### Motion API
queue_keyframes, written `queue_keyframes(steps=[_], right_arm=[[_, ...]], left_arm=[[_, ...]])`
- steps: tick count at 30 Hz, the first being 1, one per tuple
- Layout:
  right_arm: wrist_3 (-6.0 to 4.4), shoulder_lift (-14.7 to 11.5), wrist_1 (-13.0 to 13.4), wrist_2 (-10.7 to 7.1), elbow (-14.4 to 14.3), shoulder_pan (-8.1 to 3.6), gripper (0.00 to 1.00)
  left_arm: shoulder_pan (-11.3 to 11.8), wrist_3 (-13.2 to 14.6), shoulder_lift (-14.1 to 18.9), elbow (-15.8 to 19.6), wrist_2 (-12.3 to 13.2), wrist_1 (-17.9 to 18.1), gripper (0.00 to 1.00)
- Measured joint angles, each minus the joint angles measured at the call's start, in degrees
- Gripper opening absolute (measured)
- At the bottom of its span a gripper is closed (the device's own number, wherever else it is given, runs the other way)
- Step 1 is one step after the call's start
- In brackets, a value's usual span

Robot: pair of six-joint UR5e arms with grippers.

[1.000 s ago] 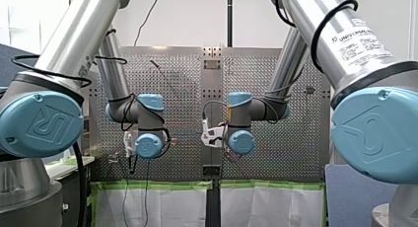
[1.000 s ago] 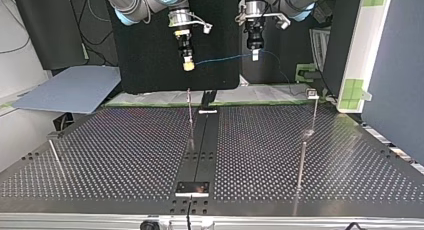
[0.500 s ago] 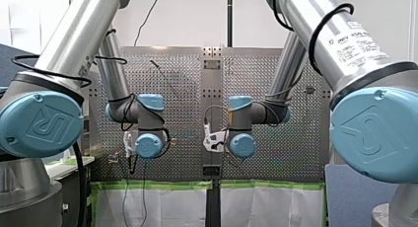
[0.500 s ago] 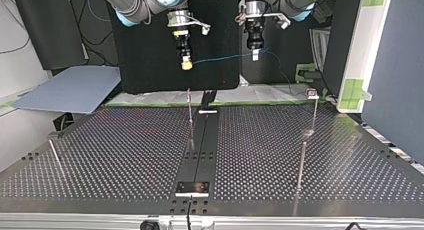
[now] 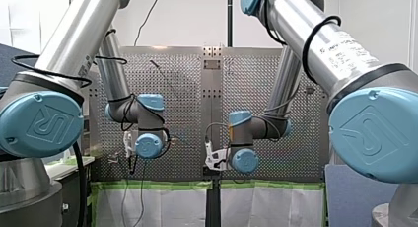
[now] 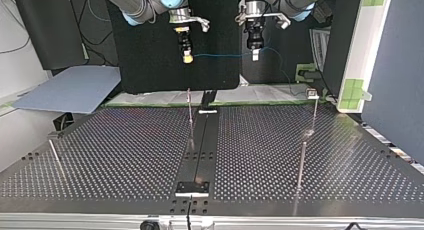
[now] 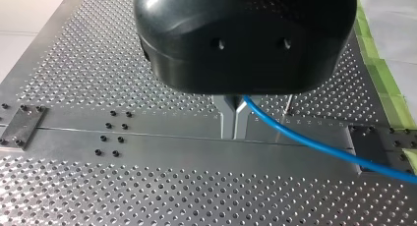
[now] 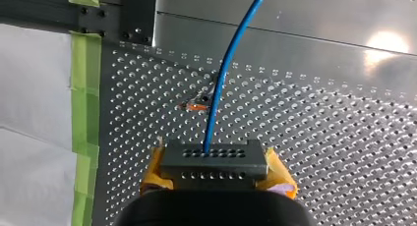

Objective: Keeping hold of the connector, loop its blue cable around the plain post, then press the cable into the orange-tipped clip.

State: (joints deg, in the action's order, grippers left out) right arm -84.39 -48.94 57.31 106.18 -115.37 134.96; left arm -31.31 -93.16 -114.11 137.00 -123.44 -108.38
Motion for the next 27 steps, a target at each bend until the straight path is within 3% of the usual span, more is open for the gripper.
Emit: queue_keyframes(steps=[6,13,22,27], right_arm=[[0.00,0.09,0.00,0.00,0.00,0.00,0.00],[0.00,0.10,0.00,0.00,0.00,0.00,0.00],[0.00,0.10,0.00,0.00,0.00,0.00,0.00],[0.00,0.10,0.00,0.00,0.00,0.00,0.00]], left_arm=[[0.75,0.74,0.75,0.52,0.68,-0.74,0.02],[3.31,4.31,4.27,0.86,1.37,-4.30,0.02],[3.59,8.96,5.42,0.88,1.41,-6.28,0.02],[3.60,10.24,5.43,0.88,1.41,-6.32,0.02]])
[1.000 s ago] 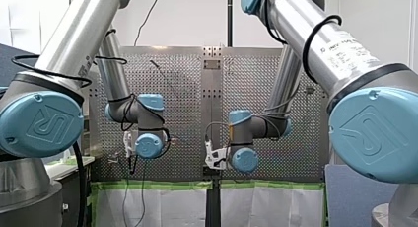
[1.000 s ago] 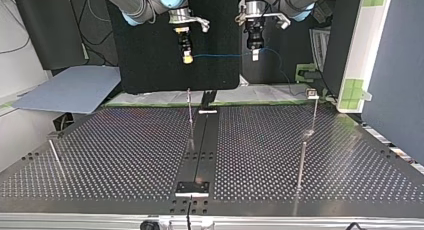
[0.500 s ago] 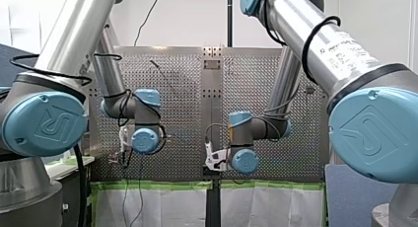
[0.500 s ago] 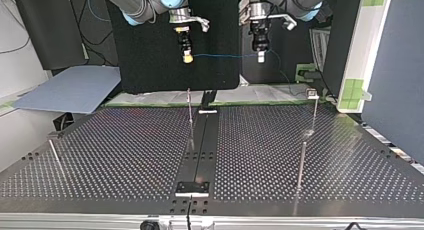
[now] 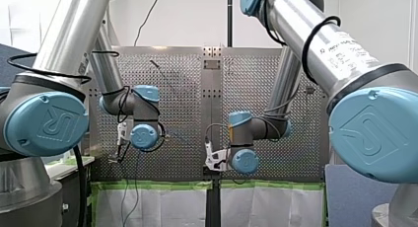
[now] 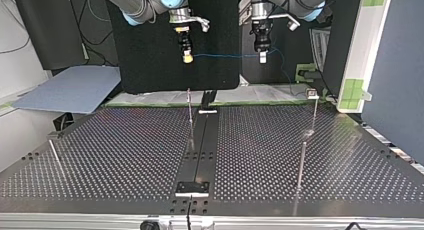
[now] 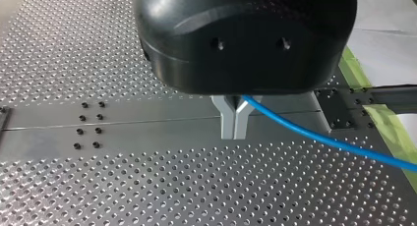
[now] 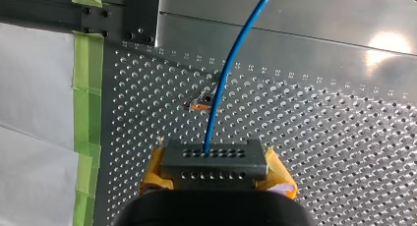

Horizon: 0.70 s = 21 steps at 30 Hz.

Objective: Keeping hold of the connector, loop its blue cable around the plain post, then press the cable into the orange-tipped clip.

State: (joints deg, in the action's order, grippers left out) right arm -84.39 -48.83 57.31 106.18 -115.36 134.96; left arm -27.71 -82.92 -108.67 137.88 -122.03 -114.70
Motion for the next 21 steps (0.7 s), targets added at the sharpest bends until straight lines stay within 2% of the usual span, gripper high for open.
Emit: queue_keyframes(steps=[3,5,8,12,16,21], right_arm=[[0.02,-0.08,-0.10,0.09,-0.09,-0.09,0.00],[-0.05,-0.62,-0.64,0.64,-0.62,-0.64,0.00],[-0.51,-2.02,-2.02,2.02,-1.93,-2.02,0.00],[-0.76,-4.11,-4.12,4.11,-2.78,-4.05,0.00],[-0.78,-6.25,-6.27,5.02,-2.13,-5.15,0.00],[-0.88,-8.95,-8.94,5.13,0.23,-5.67,0.00]], left_arm=[[-0.19,-0.03,-0.19,-0.19,-0.19,0.06,0.02],[-0.83,-0.52,-0.82,-0.84,-0.84,-0.12,0.02],[-2.18,-1.80,-1.44,-2.25,-2.27,-1.17,0.02],[-2.69,-3.63,-0.44,-4.15,-3.62,-2.93,0.02],[-2.60,-4.88,1.40,-6.16,-4.73,-4.92,0.02],[-2.30,-5.21,3.82,-7.88,-5.66,-7.38,0.02]])
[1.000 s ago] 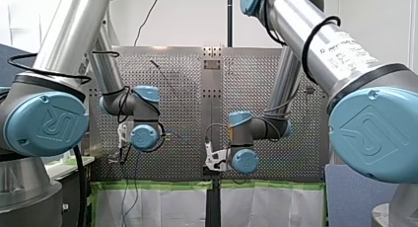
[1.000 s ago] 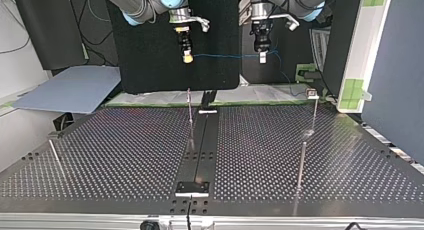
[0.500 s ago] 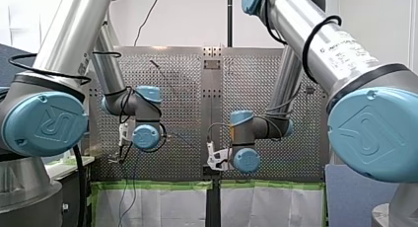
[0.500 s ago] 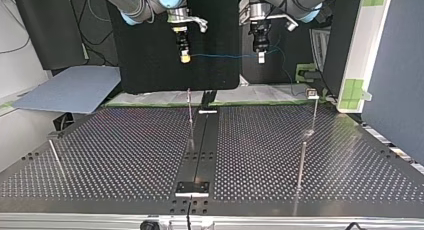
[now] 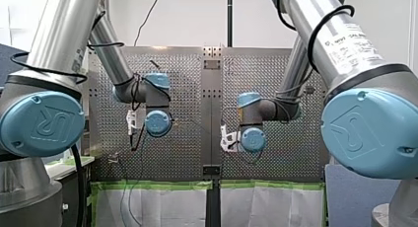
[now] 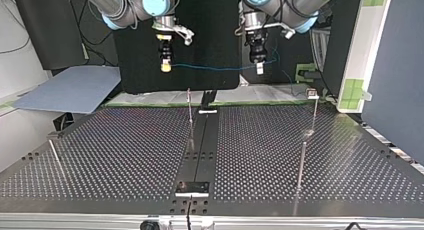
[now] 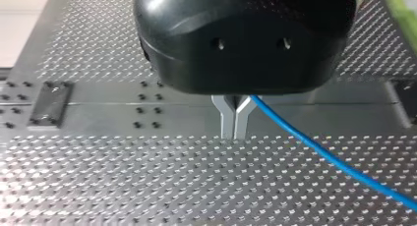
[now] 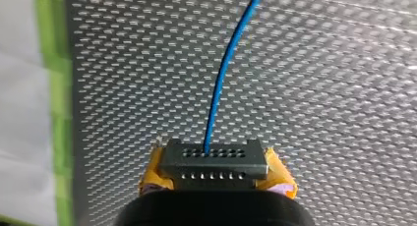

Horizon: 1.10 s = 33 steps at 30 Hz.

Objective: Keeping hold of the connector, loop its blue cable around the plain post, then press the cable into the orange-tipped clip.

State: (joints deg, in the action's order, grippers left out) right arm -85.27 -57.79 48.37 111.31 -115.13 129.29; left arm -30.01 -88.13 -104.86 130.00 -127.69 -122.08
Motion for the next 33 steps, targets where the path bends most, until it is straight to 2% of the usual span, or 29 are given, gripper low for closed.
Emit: queue_keyframes(steps=[6,16,23,33], right_arm=[[0.61,-3.59,-3.58,-0.80,3.54,-0.07,0.00],[1.27,-9.21,-9.22,-5.88,9.16,0.17,0.00],[1.22,-13.18,-13.20,-9.82,13.14,0.21,0.00],[1.62,-18.84,-18.85,-12.68,18.79,0.24,0.00]], left_arm=[[0.21,0.17,3.11,-2.14,-1.12,-3.08,0.02],[0.34,0.01,9.12,-4.87,-1.55,-9.12,0.02],[0.39,-0.78,13.11,-7.00,-1.58,-13.12,0.02],[1.00,-2.52,18.38,-10.75,-1.62,-18.39,0.02]])
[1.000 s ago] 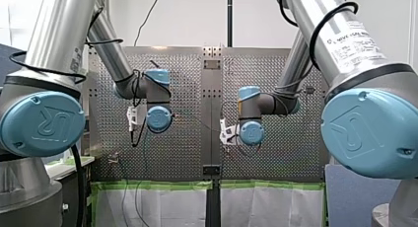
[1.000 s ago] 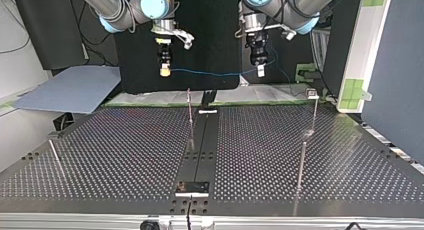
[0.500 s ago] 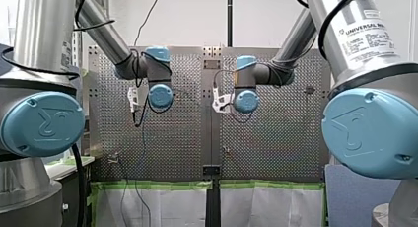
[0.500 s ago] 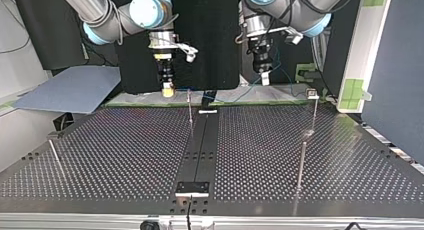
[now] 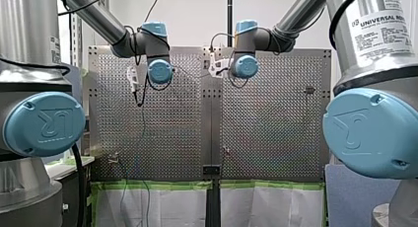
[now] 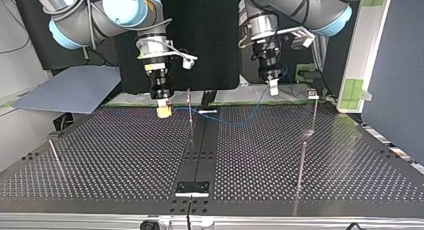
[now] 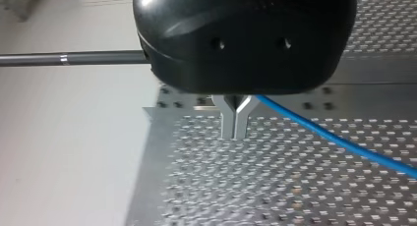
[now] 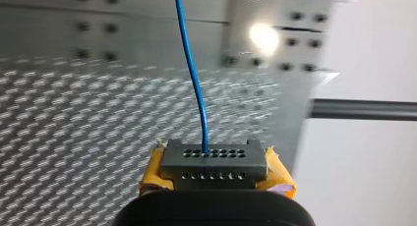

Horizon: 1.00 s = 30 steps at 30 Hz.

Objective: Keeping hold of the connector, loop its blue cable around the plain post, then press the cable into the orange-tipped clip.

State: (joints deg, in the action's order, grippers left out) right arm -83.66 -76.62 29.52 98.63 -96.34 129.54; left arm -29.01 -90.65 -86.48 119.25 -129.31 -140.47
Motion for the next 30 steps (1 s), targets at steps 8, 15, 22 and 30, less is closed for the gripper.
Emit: queue_keyframes(steps=[8,15,22,30], right_arm=[[-0.01,-2.54,-4.47,-3.77,4.47,0.08,0.00],[0.71,-0.11,-8.56,-5.75,8.56,0.49,0.00],[0.34,1.01,-12.28,-7.59,11.87,0.57,0.00],[0.07,1.71,-13.38,-8.87,14.93,0.59,0.00]], left_arm=[[0.57,-0.27,3.96,-2.85,-1.93,-2.87,0.02],[1.26,0.35,5.21,-6.45,-2.80,-4.64,0.02],[2.06,0.46,5.22,-10.63,-2.86,-7.25,0.02],[3.21,0.37,4.22,-15.18,-2.89,-9.15,0.02]])
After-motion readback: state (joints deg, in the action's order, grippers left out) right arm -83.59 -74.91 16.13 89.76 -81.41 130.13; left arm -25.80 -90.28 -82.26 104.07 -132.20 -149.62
